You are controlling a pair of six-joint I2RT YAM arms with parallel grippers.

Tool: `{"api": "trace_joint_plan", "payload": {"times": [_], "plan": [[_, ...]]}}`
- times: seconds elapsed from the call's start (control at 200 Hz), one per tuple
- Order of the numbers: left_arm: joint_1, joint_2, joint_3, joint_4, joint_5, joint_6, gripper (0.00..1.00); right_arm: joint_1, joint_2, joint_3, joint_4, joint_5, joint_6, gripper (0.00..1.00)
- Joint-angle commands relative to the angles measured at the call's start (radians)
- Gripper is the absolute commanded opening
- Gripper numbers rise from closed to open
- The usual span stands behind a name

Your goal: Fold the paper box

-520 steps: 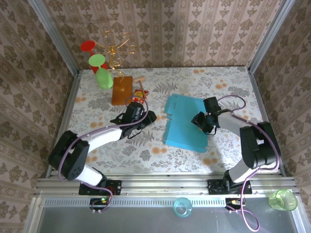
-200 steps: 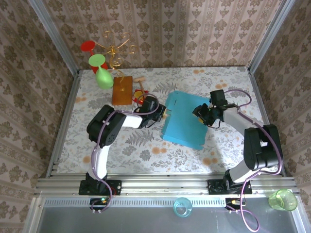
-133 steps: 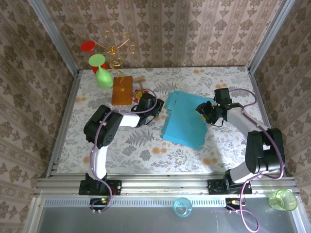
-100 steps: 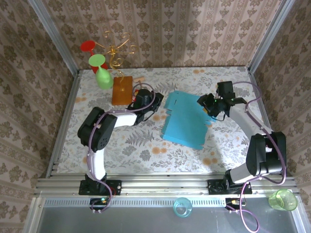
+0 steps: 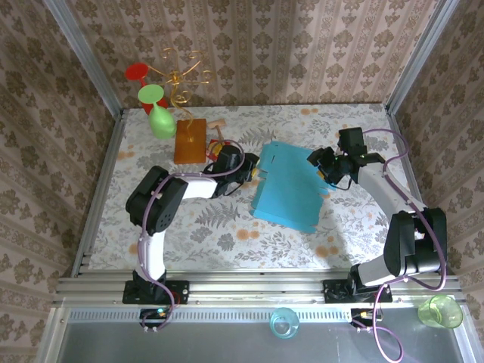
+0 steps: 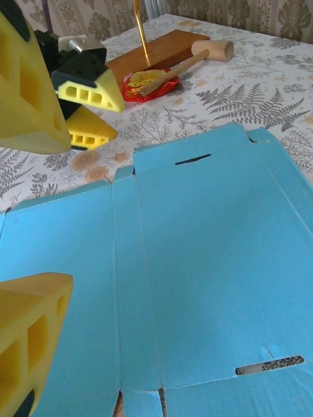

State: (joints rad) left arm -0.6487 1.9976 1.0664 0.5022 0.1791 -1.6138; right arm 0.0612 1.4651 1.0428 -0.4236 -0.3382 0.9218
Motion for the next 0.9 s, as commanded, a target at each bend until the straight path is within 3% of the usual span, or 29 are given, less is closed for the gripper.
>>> {"api": "trace_joint_plan", "payload": {"times": [0.0,0.46,0.895], "plan": [[-0.005,0.035,-0.006,0.028,-0.011,-0.067,0.4,-0.01,0.005,-0.015,0.008,-0.023,-0.015,0.52],[-0.011,0.11,0.025,0.087,-0.037,-0.102,0.4,-0.129,0.3,0.091,0.05,-0.05,-0.093,0.5],[0.005,0.173,0.045,0.16,-0.048,-0.114,0.35,-0.146,0.442,0.152,-0.014,-0.047,-0.132,0.5]]}}
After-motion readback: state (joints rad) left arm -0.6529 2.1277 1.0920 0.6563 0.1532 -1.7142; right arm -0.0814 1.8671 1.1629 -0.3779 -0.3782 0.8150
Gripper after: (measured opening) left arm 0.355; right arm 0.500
